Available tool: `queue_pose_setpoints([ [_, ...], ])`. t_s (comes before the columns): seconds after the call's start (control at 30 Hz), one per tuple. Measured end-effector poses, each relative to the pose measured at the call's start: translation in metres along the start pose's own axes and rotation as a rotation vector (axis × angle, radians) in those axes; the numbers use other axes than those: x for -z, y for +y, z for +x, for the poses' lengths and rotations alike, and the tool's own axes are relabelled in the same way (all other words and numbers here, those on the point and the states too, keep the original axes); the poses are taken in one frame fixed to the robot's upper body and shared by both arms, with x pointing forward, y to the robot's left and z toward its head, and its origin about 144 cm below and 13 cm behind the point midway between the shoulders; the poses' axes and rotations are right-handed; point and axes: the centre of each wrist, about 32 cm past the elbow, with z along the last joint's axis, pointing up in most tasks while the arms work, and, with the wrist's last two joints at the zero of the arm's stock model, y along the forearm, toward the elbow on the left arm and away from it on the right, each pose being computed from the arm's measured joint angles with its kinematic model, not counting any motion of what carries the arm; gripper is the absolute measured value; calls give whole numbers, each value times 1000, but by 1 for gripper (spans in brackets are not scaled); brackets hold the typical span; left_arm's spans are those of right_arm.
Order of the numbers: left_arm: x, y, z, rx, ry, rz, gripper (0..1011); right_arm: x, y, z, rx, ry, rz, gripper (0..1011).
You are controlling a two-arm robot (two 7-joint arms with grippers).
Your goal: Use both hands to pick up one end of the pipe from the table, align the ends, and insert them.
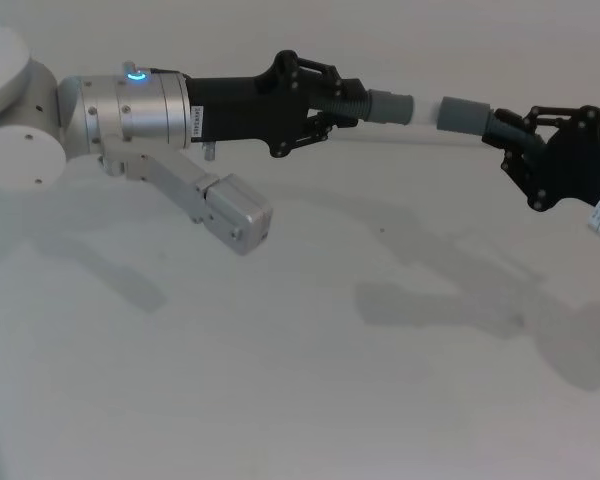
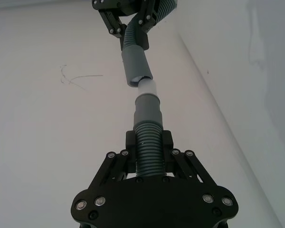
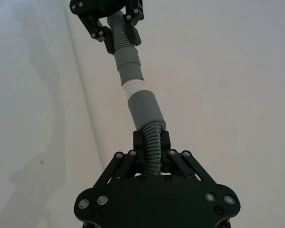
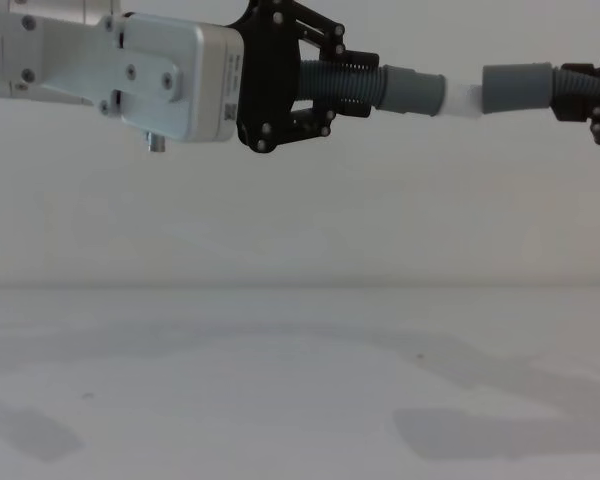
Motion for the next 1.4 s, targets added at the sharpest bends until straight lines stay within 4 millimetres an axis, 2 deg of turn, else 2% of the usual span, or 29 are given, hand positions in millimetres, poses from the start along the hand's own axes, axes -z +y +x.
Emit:
queue_pose_setpoints([
  [1.4,0,0,0,-1,0,-2,302,-6,1,2,-29,-37,-63,186],
])
